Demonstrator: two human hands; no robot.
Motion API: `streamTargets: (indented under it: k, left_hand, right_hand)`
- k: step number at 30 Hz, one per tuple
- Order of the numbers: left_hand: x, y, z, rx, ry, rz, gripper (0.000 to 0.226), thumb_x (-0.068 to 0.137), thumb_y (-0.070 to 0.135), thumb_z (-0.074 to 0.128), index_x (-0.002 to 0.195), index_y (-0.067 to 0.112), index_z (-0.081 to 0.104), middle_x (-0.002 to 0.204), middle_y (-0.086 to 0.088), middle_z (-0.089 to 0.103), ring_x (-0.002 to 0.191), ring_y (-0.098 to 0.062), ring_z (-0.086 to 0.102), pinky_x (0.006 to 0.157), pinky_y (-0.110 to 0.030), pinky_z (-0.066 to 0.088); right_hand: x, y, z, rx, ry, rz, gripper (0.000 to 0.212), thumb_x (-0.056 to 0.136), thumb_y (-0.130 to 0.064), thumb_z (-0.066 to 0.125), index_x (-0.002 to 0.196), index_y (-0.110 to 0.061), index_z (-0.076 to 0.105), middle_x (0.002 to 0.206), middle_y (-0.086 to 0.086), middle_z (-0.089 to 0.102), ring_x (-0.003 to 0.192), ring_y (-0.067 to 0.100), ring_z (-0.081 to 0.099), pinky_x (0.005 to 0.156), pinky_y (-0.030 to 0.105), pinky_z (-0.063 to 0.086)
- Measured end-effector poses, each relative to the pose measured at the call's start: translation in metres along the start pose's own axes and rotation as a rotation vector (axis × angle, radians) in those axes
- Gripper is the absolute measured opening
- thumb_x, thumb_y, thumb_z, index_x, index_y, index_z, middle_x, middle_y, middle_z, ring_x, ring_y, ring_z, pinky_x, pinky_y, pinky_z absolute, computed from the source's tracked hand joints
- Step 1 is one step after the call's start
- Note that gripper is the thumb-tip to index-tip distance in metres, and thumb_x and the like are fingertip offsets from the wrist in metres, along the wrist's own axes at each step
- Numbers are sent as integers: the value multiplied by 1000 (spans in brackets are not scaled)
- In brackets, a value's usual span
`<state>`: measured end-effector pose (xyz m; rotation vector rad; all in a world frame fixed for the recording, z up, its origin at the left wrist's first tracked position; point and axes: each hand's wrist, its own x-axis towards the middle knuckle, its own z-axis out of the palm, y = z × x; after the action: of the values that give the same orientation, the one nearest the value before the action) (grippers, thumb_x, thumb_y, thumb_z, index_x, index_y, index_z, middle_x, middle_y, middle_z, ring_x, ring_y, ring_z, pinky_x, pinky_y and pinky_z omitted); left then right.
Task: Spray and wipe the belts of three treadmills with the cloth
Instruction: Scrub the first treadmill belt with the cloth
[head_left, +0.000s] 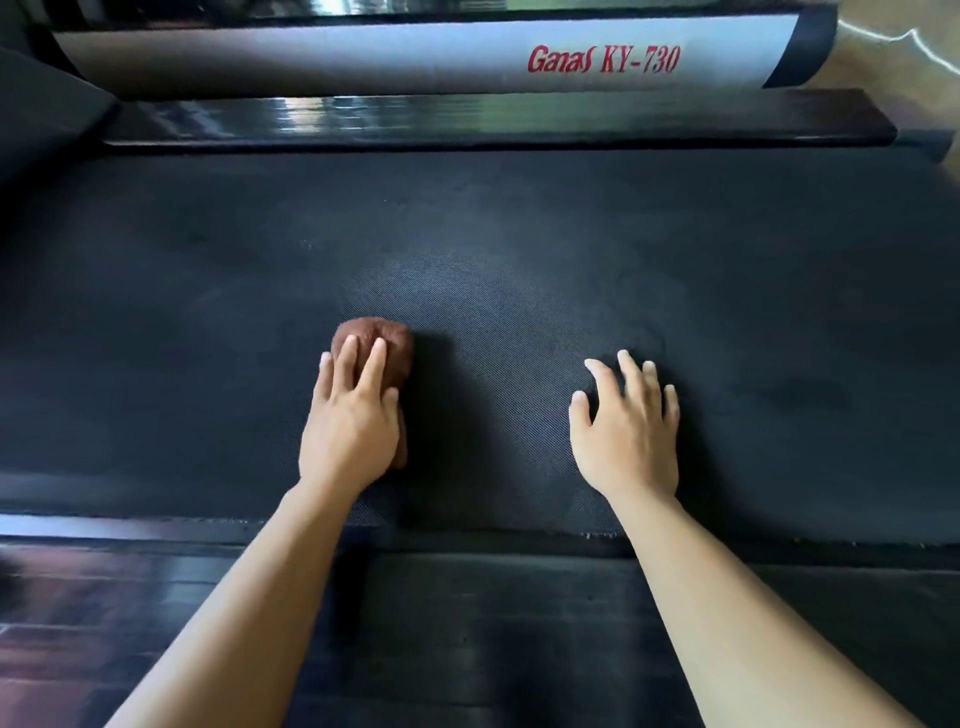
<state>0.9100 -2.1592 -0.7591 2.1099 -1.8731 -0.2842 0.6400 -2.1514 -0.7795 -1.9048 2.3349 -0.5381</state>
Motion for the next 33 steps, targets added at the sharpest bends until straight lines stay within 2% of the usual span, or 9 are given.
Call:
streamTargets:
  k: [5,7,12,17,20,22,26,29,33]
  left_hand:
    - [34,64,24,45,-51,28,60,104,28,39,159,18,16,166,-14,5,151,-42,3,123,-42,6]
    - [37,97,37,52,-80,87,60,103,29,40,158,16,18,166,-16,7,151,-44,5,123,-44,7]
    - [8,168,70,62,-130,312,62,99,30,41,156,16,23,165,-17,15,151,-43,11,122,-48,15]
    - [-46,168,62,-21,-157,405,59,100,31,43,156,24,29,165,-7,19,151,-38,16,121,-46,20]
    - [-58,129,50,-1,-137,337,60,95,37,35,154,26,33,163,-7,26,150,-39,22,120,-48,23]
    - [-54,100,42,7,-96,260,60,95,34,40,154,23,35,163,-9,27,149,-42,22,119,-50,24]
    - [-23,70,30,-24,-39,50,56,100,25,44,155,19,33,165,-10,18,151,-41,12,123,-49,19]
    - [2,89,36,2,-7,-16,60,101,25,46,157,18,25,166,-13,12,151,-41,8,123,-45,12]
    - [9,148,57,25,-49,99,61,99,25,48,155,12,28,163,-20,16,148,-48,12,122,-47,12]
  right_hand:
    - [4,7,-11,80,-105,-18,44,99,-35,48,141,-23,49,159,8,31,149,31,19,122,48,11]
    - [5,16,-19,105,-108,-39,42,98,-33,50,139,-21,52,158,8,33,148,32,21,121,47,13]
    - [10,70,-40,-47,-3,-46,41,95,-30,56,134,-17,57,152,12,43,144,38,30,118,54,20]
    - [10,113,-47,-141,-39,4,48,97,-35,52,141,-17,51,154,13,39,144,39,28,118,57,20]
    - [5,116,-42,-123,-33,10,50,98,-38,50,144,-20,47,156,11,35,145,38,27,118,55,19]
    - [5,115,-41,-115,-14,12,50,98,-38,50,144,-20,47,156,11,36,145,37,28,118,56,19]
    - [5,116,-40,-116,-5,15,50,98,-39,49,144,-21,47,156,10,35,145,36,28,119,55,19]
    - [4,115,-40,-109,7,24,49,97,-38,50,143,-21,47,156,9,36,145,36,28,119,54,20]
    - [4,116,-41,-98,6,34,49,98,-39,47,143,-23,46,157,7,35,146,33,26,120,52,18]
